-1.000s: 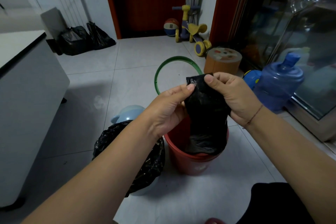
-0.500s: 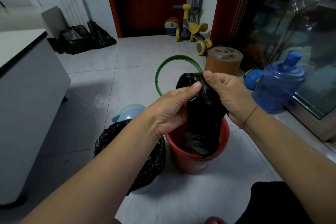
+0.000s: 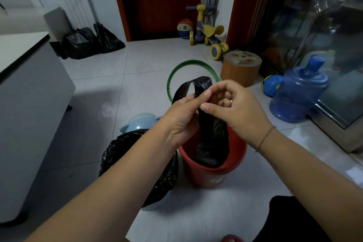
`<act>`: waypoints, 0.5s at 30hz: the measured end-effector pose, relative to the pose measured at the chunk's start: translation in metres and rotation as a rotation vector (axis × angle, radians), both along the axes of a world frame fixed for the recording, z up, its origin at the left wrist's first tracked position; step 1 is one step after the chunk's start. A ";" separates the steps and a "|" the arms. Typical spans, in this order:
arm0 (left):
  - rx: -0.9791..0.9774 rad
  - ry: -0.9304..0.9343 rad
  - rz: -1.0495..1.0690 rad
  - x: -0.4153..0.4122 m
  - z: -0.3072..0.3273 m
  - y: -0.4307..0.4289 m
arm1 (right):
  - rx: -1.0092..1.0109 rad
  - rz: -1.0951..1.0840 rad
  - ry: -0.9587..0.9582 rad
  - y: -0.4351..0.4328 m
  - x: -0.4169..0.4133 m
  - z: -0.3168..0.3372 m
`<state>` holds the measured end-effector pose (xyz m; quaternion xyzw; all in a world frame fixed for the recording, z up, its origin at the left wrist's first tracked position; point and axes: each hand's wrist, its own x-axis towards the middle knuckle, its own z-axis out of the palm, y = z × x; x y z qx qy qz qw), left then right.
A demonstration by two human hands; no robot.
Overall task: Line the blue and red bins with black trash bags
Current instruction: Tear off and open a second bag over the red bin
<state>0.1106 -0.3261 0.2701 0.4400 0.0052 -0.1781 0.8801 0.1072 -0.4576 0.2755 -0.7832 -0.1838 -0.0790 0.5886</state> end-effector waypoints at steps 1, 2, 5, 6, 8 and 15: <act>0.009 -0.002 -0.005 -0.001 0.000 0.000 | 0.031 0.015 0.033 0.000 0.001 0.000; 0.024 -0.014 -0.014 -0.002 -0.001 0.000 | 0.065 0.033 0.060 -0.001 0.001 0.000; 0.092 -0.058 -0.046 -0.003 -0.001 0.001 | 0.099 0.081 0.102 -0.005 0.004 0.000; 0.122 -0.071 -0.052 -0.003 -0.001 0.001 | 0.084 0.090 0.099 -0.005 0.004 -0.001; 0.156 -0.075 -0.057 -0.003 -0.003 0.001 | 0.028 0.116 0.087 -0.005 0.004 -0.002; 0.151 -0.074 -0.069 0.000 -0.009 0.008 | 0.132 0.209 0.242 -0.011 0.007 0.002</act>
